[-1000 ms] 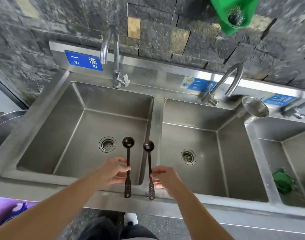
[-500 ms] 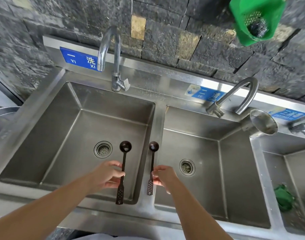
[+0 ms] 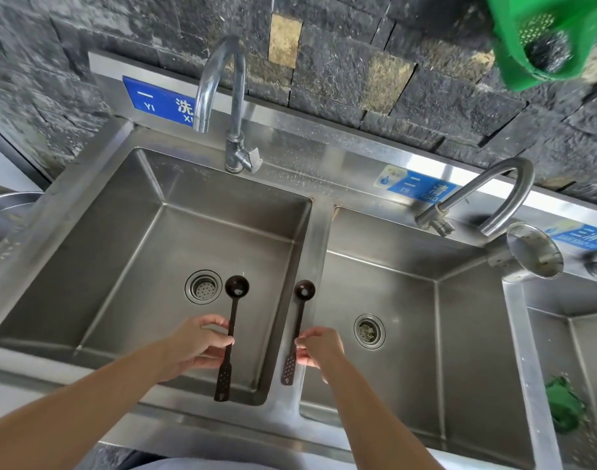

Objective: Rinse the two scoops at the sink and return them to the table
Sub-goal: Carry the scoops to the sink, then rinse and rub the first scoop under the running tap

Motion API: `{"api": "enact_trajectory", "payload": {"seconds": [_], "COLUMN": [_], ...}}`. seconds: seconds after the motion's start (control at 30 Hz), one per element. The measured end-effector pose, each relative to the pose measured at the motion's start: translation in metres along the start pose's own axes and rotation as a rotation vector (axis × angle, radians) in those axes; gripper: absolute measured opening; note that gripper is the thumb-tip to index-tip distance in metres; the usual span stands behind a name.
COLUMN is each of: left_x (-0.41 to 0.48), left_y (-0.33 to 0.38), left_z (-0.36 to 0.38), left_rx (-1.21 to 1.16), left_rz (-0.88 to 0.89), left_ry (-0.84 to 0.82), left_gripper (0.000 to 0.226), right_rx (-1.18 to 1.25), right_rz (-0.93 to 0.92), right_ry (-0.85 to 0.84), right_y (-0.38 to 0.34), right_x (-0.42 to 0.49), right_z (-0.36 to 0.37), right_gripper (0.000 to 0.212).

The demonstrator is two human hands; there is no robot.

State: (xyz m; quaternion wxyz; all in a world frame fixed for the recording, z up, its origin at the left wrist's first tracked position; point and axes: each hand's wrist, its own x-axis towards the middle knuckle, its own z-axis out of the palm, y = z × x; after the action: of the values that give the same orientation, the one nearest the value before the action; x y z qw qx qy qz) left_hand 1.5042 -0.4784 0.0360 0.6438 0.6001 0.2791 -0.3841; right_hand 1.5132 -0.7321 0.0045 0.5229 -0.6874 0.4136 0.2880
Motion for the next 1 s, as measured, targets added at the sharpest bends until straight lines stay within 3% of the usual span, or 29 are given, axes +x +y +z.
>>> {"api": "enact_trajectory", "payload": {"seconds": [0.2, 0.63, 1.0], "left_x": [-0.013, -0.044, -0.041], "left_y": [-0.002, -0.007, 0.032], "left_z": [0.004, -0.001, -0.031], "left_rx": [-0.021, -0.173, -0.438], "left_rz": [0.029, 0.153, 0.192], "left_ry": [0.015, 0.061, 0.076], "left_gripper": [0.025, 0.013, 0.017], "right_rx": [-0.058, -0.176, 0.010], "right_rz": [-0.018, -0.170, -0.187], "right_ry": [0.139, 0.221, 0.201], "right_y": [0.000, 0.031, 0.008], "right_x": [-0.010, -0.031, -0.048], "right_z": [0.002, 0.005, 0.035], "right_gripper": [0.017, 0.018, 0.014]}}
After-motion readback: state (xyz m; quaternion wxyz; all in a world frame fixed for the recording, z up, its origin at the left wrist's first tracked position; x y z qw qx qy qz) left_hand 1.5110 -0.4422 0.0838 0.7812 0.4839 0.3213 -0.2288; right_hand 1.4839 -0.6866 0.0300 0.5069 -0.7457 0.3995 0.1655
